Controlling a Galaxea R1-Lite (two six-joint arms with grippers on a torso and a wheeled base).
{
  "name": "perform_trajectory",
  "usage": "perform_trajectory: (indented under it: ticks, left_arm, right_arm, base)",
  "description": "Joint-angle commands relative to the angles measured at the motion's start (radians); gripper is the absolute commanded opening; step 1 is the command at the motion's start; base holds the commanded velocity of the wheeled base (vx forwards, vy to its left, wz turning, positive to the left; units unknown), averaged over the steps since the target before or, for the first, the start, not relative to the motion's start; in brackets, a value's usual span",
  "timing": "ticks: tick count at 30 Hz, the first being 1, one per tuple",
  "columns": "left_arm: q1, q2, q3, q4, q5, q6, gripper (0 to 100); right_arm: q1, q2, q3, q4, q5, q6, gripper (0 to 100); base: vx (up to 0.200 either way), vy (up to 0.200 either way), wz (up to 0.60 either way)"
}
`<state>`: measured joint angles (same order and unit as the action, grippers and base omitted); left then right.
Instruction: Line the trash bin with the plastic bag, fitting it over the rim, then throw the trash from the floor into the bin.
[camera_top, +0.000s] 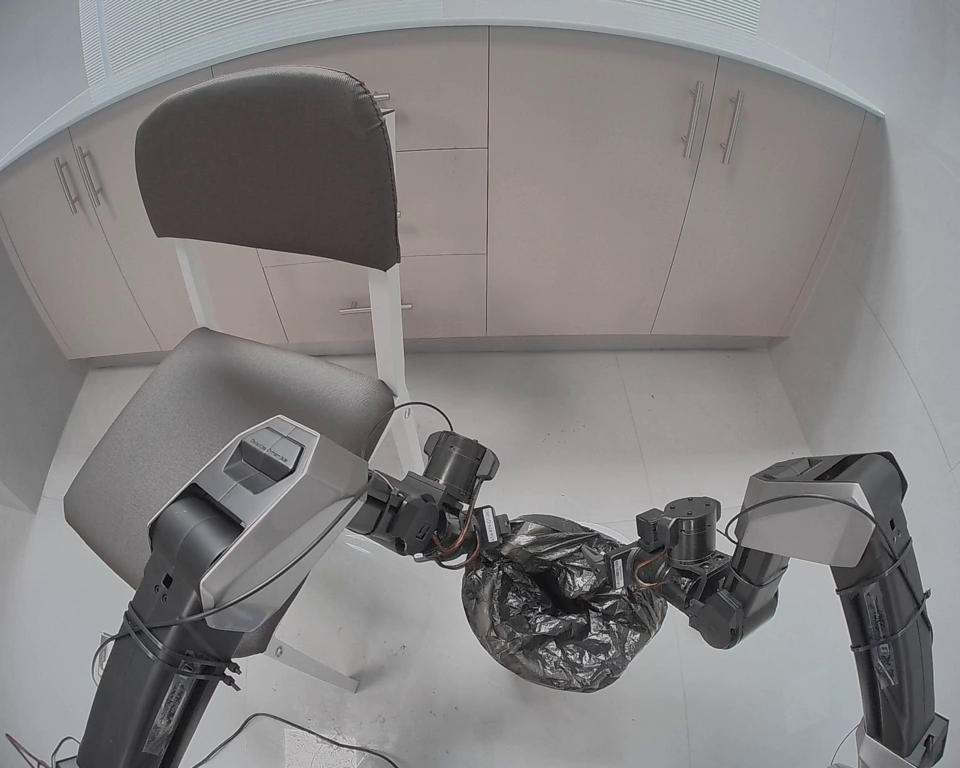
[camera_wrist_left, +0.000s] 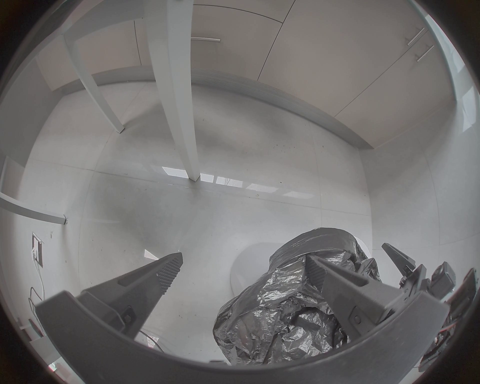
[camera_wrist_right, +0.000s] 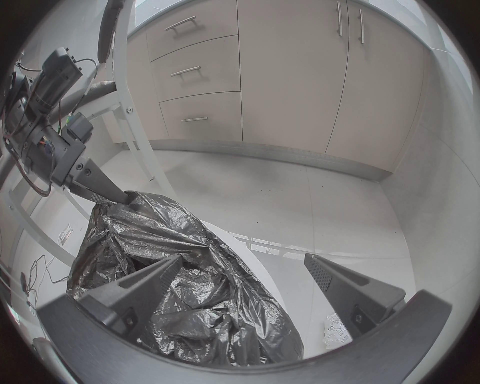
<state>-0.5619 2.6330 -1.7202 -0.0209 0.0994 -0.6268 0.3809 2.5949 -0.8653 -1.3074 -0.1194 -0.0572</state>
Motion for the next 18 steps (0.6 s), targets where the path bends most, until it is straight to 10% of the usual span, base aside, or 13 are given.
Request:
perform_trajectory:
  ticks: [1, 18]
  left_arm:
    - [-0.001, -0.005, 0.004, -0.001, 0.000, 0.001, 100]
    - [-0.001, -0.007, 0.011, -0.007, 0.000, 0.001, 100]
  right_arm:
    - [-0.011, 0.024, -0.021, 0.000, -0.008, -0.001, 100]
    - [-0.025, 0.045, -0.127, -0.010, -0.183, 0.005, 100]
  base:
    - [0.000, 0.000, 0.00]
    - [0.000, 0.000, 0.00]
